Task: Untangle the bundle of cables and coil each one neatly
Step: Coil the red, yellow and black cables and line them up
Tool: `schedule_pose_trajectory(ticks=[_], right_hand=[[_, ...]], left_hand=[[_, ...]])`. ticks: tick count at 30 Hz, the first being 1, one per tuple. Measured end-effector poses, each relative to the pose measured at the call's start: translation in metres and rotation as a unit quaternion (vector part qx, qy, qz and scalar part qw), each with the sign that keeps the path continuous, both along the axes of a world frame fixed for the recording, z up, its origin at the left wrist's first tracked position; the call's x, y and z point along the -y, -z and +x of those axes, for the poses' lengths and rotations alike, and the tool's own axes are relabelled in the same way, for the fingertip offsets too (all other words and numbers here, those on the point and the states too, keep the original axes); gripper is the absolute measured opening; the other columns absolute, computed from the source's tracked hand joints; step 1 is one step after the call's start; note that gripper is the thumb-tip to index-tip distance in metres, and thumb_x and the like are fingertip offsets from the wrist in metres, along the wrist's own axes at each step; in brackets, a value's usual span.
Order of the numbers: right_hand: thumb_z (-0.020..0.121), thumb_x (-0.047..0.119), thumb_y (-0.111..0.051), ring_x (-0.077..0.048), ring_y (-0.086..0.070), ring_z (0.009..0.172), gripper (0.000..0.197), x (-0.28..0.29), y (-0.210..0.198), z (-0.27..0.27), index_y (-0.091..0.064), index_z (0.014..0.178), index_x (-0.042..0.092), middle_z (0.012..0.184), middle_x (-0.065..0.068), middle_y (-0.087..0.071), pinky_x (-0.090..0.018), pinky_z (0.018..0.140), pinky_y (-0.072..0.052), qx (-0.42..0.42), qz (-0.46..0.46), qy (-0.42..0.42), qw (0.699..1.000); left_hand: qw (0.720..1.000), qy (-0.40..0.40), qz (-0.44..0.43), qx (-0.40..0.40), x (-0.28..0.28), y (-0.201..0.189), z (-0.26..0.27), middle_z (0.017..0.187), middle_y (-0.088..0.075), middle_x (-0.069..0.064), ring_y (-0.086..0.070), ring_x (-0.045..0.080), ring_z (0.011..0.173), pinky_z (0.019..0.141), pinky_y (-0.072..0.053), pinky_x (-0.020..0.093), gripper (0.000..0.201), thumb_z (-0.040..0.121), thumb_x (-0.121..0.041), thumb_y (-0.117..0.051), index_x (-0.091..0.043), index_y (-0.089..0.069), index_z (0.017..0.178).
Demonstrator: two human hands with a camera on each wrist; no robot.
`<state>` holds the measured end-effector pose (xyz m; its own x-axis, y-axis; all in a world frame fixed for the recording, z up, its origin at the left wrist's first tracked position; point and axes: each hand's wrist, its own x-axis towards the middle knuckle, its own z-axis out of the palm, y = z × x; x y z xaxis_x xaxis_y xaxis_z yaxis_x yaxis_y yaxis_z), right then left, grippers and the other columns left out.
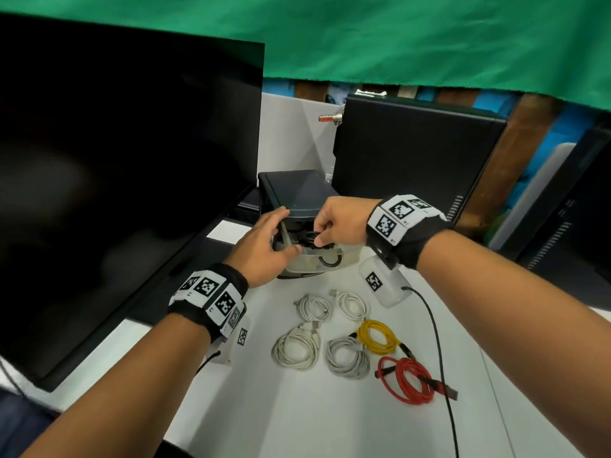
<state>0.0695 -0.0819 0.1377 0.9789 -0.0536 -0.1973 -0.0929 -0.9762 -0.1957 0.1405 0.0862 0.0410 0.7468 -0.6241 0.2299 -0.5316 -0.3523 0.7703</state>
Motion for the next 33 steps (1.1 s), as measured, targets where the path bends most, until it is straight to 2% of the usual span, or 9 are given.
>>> schedule_pose_trajectory(ticks=[6, 8, 11, 13, 17, 22, 26, 30, 33], right_hand=[[0.093, 0.029, -0.066, -0.018, -0.052, 0.062, 0.027, -0.021, 0.021, 0.021, -0.062, 0.072, 0.014, 0.066, -0.001, -0.056, -0.027, 0.056, -0.042, -0.008, -0.103, -0.013, 0.995], [0.098, 0.034, -0.058, -0.018, -0.051, 0.066, 0.031, -0.024, 0.023, 0.023, -0.06, 0.077, 0.011, 0.07, -0.002, -0.056, -0.027, 0.058, -0.041, -0.028, -0.095, 0.004, 0.995], [0.1, 0.041, -0.052, -0.022, -0.06, 0.073, 0.037, -0.016, 0.018, 0.019, -0.067, 0.083, 0.012, 0.076, -0.005, -0.065, -0.033, 0.07, -0.051, -0.036, -0.033, 0.039, 0.998], [0.1, 0.037, -0.053, -0.022, -0.067, 0.081, 0.033, -0.006, 0.008, 0.008, -0.074, 0.092, 0.013, 0.086, -0.008, -0.072, -0.036, 0.078, -0.055, 0.022, 0.04, 0.043, 0.998], [0.098, 0.035, -0.059, -0.008, -0.066, 0.078, 0.021, 0.02, -0.003, -0.023, -0.076, 0.094, 0.022, 0.081, 0.008, -0.069, -0.026, 0.071, -0.05, 0.183, 0.135, 0.074, 0.971], [0.095, 0.031, -0.063, -0.014, -0.066, 0.073, 0.018, 0.058, 0.016, -0.064, -0.075, 0.088, 0.019, 0.072, 0.002, -0.07, -0.027, 0.069, -0.05, 0.233, 0.115, 0.129, 0.957], [0.092, 0.029, -0.066, -0.017, -0.068, 0.072, 0.014, 0.083, 0.046, -0.092, -0.073, 0.081, 0.022, 0.069, 0.003, -0.069, -0.036, 0.074, -0.056, 0.216, 0.129, 0.159, 0.955], [0.092, 0.034, -0.066, -0.018, -0.068, 0.073, 0.013, 0.09, 0.076, -0.118, -0.073, 0.084, 0.028, 0.073, 0.0, -0.068, -0.035, 0.075, -0.057, 0.178, 0.138, 0.182, 0.957], [0.093, 0.032, -0.065, -0.019, -0.067, 0.075, 0.015, 0.089, 0.093, -0.13, -0.075, 0.089, 0.022, 0.076, 0.0, -0.066, -0.033, 0.074, -0.056, 0.157, 0.151, 0.186, 0.958]], left_hand=[[0.999, 0.006, 0.019, 0.028, -0.001, 0.0, 0.001, 0.16, -0.026, -0.015, -0.034, 0.006, 0.141, 0.111, -0.03, 0.024, 0.064, 0.093, -0.033, -0.067, -0.028, -0.039, 0.15], [0.998, 0.008, 0.054, 0.04, -0.003, -0.001, 0.0, 0.161, -0.02, -0.021, -0.028, -0.001, 0.139, 0.107, -0.024, 0.021, 0.063, 0.093, -0.046, -0.063, -0.031, -0.039, 0.15], [0.997, 0.013, 0.069, 0.045, -0.006, -0.002, 0.0, 0.161, -0.018, -0.022, -0.026, 0.003, 0.144, 0.113, -0.026, 0.028, 0.075, 0.085, -0.061, -0.064, -0.036, -0.037, 0.15], [0.994, 0.001, 0.086, 0.071, -0.005, -0.004, 0.0, 0.161, -0.022, -0.017, -0.025, 0.012, 0.147, 0.117, -0.028, 0.038, 0.088, 0.076, -0.066, -0.071, -0.038, -0.034, 0.151], [0.973, -0.059, 0.137, 0.178, 0.002, -0.015, 0.0, 0.147, -0.044, -0.007, -0.034, 0.018, 0.139, 0.112, -0.034, 0.043, 0.097, 0.068, -0.07, -0.075, -0.027, -0.041, 0.148], [0.959, -0.112, 0.099, 0.24, 0.016, -0.019, 0.012, 0.119, -0.06, 0.001, -0.054, 0.024, 0.115, 0.097, -0.041, 0.041, 0.05, 0.079, -0.04, -0.08, -0.018, -0.066, 0.121], [0.95, -0.158, 0.06, 0.262, 0.025, -0.015, 0.019, 0.092, -0.06, 0.001, -0.058, 0.025, 0.085, 0.073, -0.048, 0.037, 0.018, 0.079, -0.013, -0.078, -0.017, -0.063, 0.089], [0.927, -0.177, 0.092, 0.318, 0.032, -0.016, 0.013, 0.084, -0.058, 0.006, -0.056, 0.031, 0.08, 0.065, -0.039, 0.035, 0.015, 0.081, -0.008, -0.068, -0.015, -0.057, 0.073], [0.936, -0.118, 0.141, 0.3, 0.04, -0.01, -0.007, 0.084, -0.062, 0.002, -0.06, 0.028, 0.075, 0.066, -0.048, 0.033, 0.012, 0.089, -0.026, -0.06, -0.018, -0.061, 0.08]])
